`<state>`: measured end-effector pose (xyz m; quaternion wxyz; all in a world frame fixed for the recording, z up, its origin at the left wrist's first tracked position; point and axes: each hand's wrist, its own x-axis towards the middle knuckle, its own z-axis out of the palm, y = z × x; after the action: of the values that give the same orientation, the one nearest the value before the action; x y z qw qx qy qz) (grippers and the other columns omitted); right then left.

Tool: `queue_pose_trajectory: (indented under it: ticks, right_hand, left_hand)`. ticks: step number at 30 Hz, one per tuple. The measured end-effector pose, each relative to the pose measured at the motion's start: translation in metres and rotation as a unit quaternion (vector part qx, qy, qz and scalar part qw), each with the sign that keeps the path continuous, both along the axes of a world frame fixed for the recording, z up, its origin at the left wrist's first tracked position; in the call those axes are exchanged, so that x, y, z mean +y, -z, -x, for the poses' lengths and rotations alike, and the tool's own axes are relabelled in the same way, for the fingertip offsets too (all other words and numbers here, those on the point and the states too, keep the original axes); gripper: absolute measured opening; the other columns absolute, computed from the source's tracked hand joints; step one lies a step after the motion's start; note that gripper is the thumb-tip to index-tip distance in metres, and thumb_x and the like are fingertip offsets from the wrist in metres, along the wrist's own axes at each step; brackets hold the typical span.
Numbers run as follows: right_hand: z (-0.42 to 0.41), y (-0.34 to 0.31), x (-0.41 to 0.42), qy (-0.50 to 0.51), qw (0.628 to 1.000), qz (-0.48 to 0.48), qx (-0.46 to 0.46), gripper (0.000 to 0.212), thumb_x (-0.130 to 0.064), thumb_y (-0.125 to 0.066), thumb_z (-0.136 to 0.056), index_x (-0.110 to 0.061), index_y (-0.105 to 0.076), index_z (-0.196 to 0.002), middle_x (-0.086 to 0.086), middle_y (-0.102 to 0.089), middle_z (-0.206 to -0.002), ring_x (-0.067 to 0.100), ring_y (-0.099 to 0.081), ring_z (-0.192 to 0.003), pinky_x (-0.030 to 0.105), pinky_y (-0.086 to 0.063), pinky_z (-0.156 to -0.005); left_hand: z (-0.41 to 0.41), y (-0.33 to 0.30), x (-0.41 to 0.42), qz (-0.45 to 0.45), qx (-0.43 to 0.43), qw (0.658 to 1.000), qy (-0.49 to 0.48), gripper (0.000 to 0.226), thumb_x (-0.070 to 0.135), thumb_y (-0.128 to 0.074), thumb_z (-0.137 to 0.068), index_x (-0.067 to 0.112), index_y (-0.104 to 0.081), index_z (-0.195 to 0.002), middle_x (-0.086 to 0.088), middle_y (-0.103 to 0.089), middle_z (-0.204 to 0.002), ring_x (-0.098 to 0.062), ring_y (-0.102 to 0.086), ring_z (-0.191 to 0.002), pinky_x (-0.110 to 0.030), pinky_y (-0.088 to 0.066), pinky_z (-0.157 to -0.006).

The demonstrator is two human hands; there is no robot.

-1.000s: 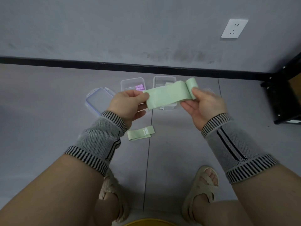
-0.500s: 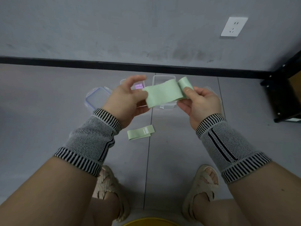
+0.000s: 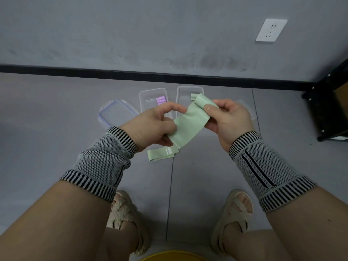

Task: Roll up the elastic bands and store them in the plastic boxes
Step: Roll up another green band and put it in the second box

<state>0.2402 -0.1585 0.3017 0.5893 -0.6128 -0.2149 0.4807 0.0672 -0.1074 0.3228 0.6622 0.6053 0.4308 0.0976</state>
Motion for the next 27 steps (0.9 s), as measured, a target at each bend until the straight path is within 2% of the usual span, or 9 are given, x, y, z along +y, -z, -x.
queue_pose_trajectory:
  ticks: [2, 5, 9, 12, 13, 17, 21, 23, 27]
  right_hand:
    - [0.0013, -0.0004, 0.0002, -0.001, 1.0, -0.004, -0.001, 0.016, 0.0, -0.061, -0.088, -0.002, -0.057, -0.104, 0.02, -0.065, -0.104, 0.024, -0.07, -0.085, 0.034, -0.06, -0.071]
    - [0.0013, -0.0007, 0.0003, -0.005, 1.0, -0.012, -0.005, 0.012, 0.0, -0.061, -0.088, -0.006, -0.058, -0.097, 0.02, -0.064, -0.104, 0.025, -0.07, -0.086, 0.035, -0.059, -0.072]
    - [-0.0011, -0.0009, -0.0003, -0.002, 1.0, -0.019, 0.001, 0.01, 0.001, -0.06, -0.088, -0.007, -0.058, -0.094, 0.022, -0.063, -0.106, 0.029, -0.069, -0.09, 0.036, -0.059, -0.074]
    - [-0.0018, -0.0011, -0.0012, -0.012, 1.0, -0.021, -0.004, 0.011, 0.0, -0.06, -0.088, -0.008, -0.059, -0.095, 0.021, -0.064, -0.104, 0.029, -0.068, -0.091, 0.035, -0.059, -0.074]
    - [-0.0018, -0.0012, -0.0015, -0.012, 1.0, -0.021, -0.005, 0.011, 0.0, -0.061, -0.088, -0.009, -0.059, -0.095, 0.02, -0.064, -0.104, 0.028, -0.068, -0.091, 0.034, -0.059, -0.074]
    - [-0.0012, -0.0004, -0.0015, -0.008, 0.999, -0.03, -0.015, 0.011, -0.001, -0.061, -0.088, -0.009, -0.059, -0.096, 0.02, -0.064, -0.105, 0.027, -0.069, -0.091, 0.033, -0.059, -0.073]
    - [0.0015, 0.0015, -0.0001, -0.015, 0.998, -0.027, -0.047, 0.009, -0.007, -0.062, -0.089, -0.014, -0.061, -0.094, 0.012, -0.065, -0.097, 0.022, -0.069, -0.085, 0.033, -0.058, -0.071]
    - [0.002, 0.0037, 0.0008, -0.005, 0.998, -0.026, -0.064, 0.009, -0.01, -0.065, -0.088, -0.017, -0.062, -0.093, 0.011, -0.065, -0.097, 0.021, -0.068, -0.083, 0.03, -0.055, -0.067]
    - [0.0034, 0.0054, 0.0019, 0.034, 0.996, -0.039, -0.078, 0.01, -0.009, -0.066, -0.086, -0.018, -0.062, -0.089, 0.016, -0.065, -0.1, 0.024, -0.069, -0.086, 0.031, -0.057, -0.067]
  left_hand:
    - [-0.0011, 0.0025, -0.0002, -0.028, 0.022, 0.999, -0.007, 0.033, 0.0, -0.051, -0.08, 0.025, -0.058, -0.1, -0.004, -0.054, -0.065, -0.017, -0.059, -0.065, -0.053, -0.053, -0.086]
    - [-0.0015, 0.005, -0.0001, -0.067, 0.051, 0.996, 0.001, 0.041, -0.006, -0.047, -0.084, 0.028, -0.057, -0.104, 0.01, -0.049, -0.053, -0.008, -0.055, -0.056, -0.048, -0.054, -0.086]
    - [0.0004, 0.0032, -0.0007, -0.089, 0.047, 0.994, 0.041, 0.065, -0.006, -0.053, -0.081, 0.051, -0.047, -0.112, -0.004, -0.047, -0.067, -0.021, -0.051, -0.069, -0.047, -0.054, -0.082]
    - [-0.0013, 0.0016, -0.003, -0.127, 0.049, 0.989, 0.059, 0.068, -0.003, -0.058, -0.078, 0.052, -0.043, -0.115, -0.009, -0.058, -0.091, -0.021, -0.058, -0.07, -0.027, -0.053, -0.061]
    - [-0.0022, 0.0011, -0.004, -0.141, 0.045, 0.987, 0.056, 0.067, -0.006, -0.058, -0.079, 0.049, -0.045, -0.115, -0.008, -0.058, -0.101, -0.021, -0.062, -0.073, -0.024, -0.052, -0.06]
    - [-0.0033, 0.0038, -0.0031, -0.175, 0.015, 0.984, -0.009, 0.038, 0.0, -0.065, -0.081, 0.034, -0.062, -0.098, -0.004, -0.061, -0.114, -0.012, -0.062, -0.1, -0.035, -0.051, -0.092]
    - [-0.0046, 0.0105, 0.0013, -0.275, 0.065, 0.954, -0.102, 0.016, 0.028, -0.075, -0.078, 0.038, -0.063, -0.076, 0.005, -0.057, -0.108, -0.015, -0.054, -0.113, -0.041, -0.043, -0.101]
    - [-0.0059, 0.0104, 0.0014, -0.294, 0.082, 0.943, -0.131, 0.016, 0.031, -0.074, -0.078, 0.036, -0.06, -0.07, 0.007, -0.055, -0.105, -0.016, -0.055, -0.107, -0.039, -0.045, -0.097]
    - [-0.0065, 0.0093, 0.0013, -0.332, 0.138, 0.925, -0.125, 0.025, 0.037, -0.073, -0.078, 0.031, -0.055, -0.061, 0.008, -0.055, -0.089, -0.001, -0.049, -0.078, -0.024, -0.039, -0.076]
